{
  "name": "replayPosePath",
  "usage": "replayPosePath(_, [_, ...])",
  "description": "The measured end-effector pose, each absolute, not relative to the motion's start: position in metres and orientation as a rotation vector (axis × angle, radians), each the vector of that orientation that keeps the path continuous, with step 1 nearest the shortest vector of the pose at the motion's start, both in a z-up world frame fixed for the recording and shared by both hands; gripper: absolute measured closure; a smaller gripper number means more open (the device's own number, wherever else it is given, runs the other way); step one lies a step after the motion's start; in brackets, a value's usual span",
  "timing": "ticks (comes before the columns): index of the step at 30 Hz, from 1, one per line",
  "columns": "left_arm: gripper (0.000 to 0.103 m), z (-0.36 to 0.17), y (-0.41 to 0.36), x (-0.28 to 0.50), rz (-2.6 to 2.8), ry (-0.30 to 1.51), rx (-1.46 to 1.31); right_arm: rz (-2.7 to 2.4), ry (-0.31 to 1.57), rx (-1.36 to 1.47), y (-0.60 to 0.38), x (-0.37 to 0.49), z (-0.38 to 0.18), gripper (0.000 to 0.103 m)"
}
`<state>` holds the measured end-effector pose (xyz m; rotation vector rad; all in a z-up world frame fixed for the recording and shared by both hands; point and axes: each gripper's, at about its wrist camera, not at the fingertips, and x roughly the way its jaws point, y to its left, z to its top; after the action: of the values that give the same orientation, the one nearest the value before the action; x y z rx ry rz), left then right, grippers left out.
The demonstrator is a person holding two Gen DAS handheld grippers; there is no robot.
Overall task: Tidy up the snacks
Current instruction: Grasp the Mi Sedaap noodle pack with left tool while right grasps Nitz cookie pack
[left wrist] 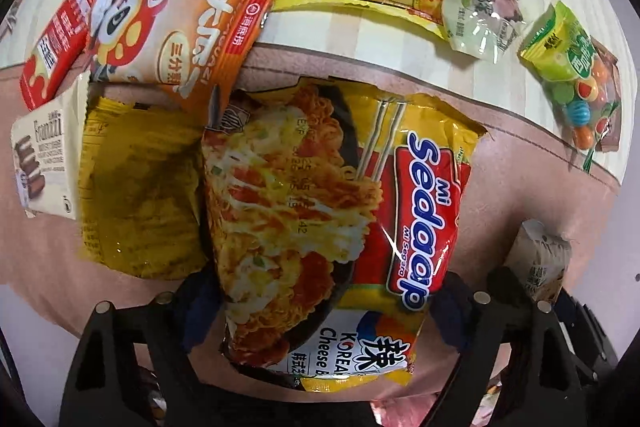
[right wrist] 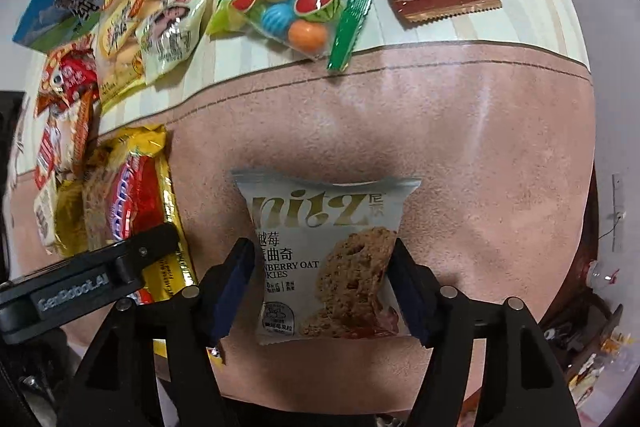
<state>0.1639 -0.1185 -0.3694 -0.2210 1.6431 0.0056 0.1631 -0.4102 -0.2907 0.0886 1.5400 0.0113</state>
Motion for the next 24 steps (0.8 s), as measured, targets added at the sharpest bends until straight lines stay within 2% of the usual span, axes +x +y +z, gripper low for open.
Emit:
replayPosePath(1, [0.015, -0.364, -0.114, 0.158, 0.006, 1.638, -0.211, 0.007, 1.538, 0.074, -0.409, 0.164, -0.293, 0.035])
replayPosePath(2, [0.015, -0.359, -0.114, 0.154, 0.010, 1.632, -0.198, -0.011, 1.531, 0.051, -0.408, 0.164, -0.294, 0.043])
replayPosePath(5, [0.015, -0.339, -0.120, 0.139, 0.011, 1.616, -0.126, -0.045, 1.520, 0.065, -0.411, 0.163, -0.296, 0.050])
replayPosePath(11, [0.012, -0.359, -0.125, 0.127, -0.046, 1.621, -0.077, -0.066, 1.544, 0.090, -0.419, 0.174, -0.304, 0.048])
replayPosePath(17, [0.014, -0.377, -0.121, 0.135, -0.112, 1.628, -0.059, -0.142, 1.558, 0.046, -0.409, 0.180, -0.310, 0.047])
replayPosePath(20, [0.016, -0.368, -0.123, 0.142, -0.139, 1.620, -0.045, -0.194, 1.551, 0.035, -0.404, 0.183, -0.315, 0.047])
replayPosePath(24, [0.017, -0.354, -0.117, 0.141, -0.147, 1.603, -0.039, -0.219, 1.528, 0.068, -0.406, 0.178, -0.306, 0.053])
